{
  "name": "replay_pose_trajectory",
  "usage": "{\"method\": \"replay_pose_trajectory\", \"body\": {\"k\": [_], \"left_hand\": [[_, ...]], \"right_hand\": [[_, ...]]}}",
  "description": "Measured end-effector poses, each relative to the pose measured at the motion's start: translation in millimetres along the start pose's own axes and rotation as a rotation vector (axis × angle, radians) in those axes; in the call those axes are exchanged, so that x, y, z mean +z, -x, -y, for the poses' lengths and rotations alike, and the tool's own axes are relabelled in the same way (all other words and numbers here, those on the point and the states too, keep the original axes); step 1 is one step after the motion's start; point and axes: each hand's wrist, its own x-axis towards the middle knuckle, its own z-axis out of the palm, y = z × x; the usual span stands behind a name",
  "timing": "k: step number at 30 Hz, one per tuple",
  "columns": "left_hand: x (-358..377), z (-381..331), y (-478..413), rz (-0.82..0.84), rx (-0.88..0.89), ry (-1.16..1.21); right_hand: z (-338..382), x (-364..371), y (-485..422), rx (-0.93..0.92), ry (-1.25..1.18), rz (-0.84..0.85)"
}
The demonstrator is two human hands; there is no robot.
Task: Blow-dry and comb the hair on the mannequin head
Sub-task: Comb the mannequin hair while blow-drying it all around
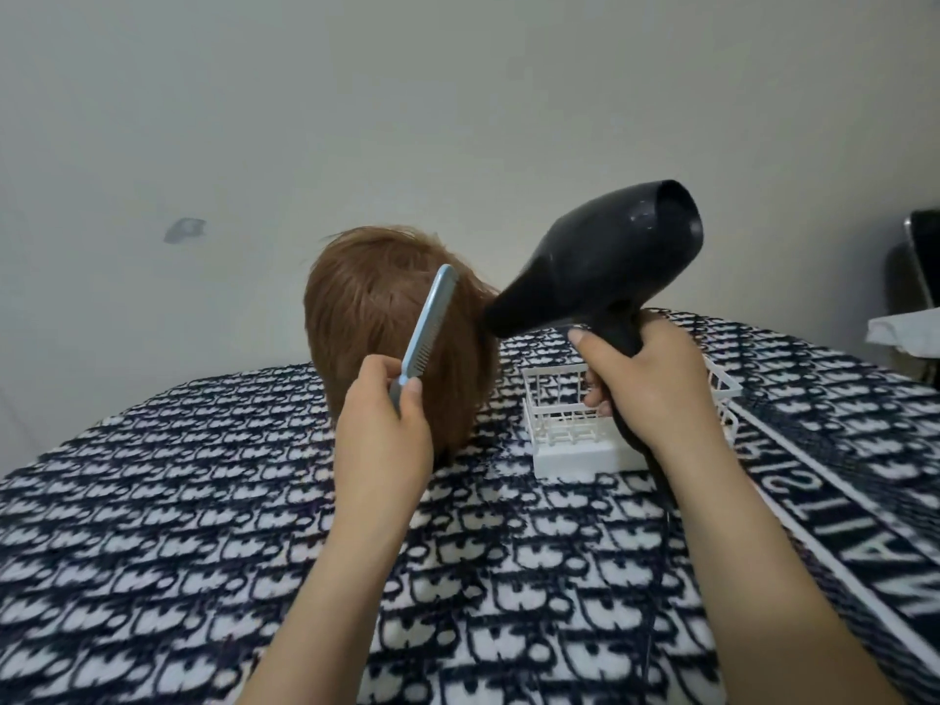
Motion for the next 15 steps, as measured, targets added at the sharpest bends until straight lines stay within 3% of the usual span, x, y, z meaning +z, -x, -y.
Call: {"method": "replay_pose_trajectory", "body": {"k": [15], "left_hand": [[11.8,4.4,-3.8,0.025,-0.032,-0.016]], "right_hand": [[-8.0,4.0,-0.5,-0.005,0.078,-0.105]]}}
